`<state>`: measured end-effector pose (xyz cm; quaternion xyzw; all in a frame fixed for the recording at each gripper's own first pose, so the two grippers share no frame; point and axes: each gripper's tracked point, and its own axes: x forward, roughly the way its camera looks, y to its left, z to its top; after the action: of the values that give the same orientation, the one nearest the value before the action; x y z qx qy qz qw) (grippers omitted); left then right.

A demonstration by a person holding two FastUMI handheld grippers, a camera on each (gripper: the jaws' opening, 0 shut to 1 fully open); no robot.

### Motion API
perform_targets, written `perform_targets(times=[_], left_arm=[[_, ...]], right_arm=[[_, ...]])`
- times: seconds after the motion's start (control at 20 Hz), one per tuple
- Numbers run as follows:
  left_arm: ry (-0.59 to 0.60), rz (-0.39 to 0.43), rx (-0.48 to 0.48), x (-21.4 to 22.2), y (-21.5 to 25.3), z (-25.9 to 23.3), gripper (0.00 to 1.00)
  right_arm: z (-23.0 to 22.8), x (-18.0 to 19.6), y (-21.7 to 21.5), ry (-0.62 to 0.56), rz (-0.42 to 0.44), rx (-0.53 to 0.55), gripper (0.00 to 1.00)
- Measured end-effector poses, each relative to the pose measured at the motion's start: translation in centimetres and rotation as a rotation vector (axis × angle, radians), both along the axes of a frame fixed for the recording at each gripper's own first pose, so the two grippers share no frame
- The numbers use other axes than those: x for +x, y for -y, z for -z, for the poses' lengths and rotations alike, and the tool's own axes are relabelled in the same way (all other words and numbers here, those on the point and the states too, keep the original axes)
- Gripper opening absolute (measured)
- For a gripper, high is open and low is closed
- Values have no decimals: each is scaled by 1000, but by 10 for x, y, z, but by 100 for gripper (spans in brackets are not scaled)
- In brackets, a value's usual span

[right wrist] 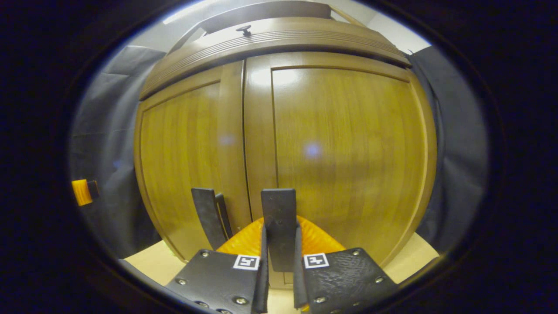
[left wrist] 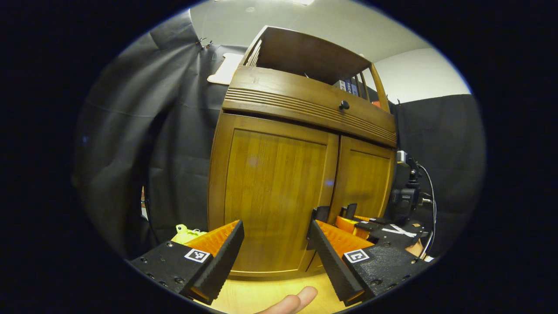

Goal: Open the right door of the double-door shoe cabinet with the right hand, and open the left door with the left hand.

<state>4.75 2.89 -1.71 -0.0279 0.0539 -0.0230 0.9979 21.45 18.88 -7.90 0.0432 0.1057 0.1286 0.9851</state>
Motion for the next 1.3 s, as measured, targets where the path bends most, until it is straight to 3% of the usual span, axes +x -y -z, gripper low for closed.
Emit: perform_targets(times=[0.15, 0.35, 0.6, 0.8, 0.85, 0.9, 1.05, 1.1, 1.3], left_arm=[[12, -20, -3, 2, -2, -3, 92], [14, -18, 2, 1, 0, -4, 99], [11, -14, 17, 0, 2, -1, 92], [-2, -4, 31, 2, 11, 5, 96], [-6, -5, 37, 3, 13, 6, 92], [-6, -8, 47, 4, 14, 7, 96], [-15, -13, 74, 8, 17, 14, 92], [-21, -14, 77, 9, 18, 16, 92], [-35, -26, 76, 13, 19, 21, 96]], right_arm=[[-5, -7, 2, -1, -38, -3, 19], [-11, -22, 11, -4, -87, -3, 23], [-23, -31, 18, 3, -157, 6, 19], [-33, -38, 25, 3, -197, 19, 23], [-35, -38, 25, 4, -203, 18, 27], [-36, -39, 26, 4, -212, 15, 19], [-42, -41, 29, 7, -236, 22, 23], [-45, -41, 30, 10, -244, 22, 19], [-50, -47, 44, 24, -256, 27, 19]])
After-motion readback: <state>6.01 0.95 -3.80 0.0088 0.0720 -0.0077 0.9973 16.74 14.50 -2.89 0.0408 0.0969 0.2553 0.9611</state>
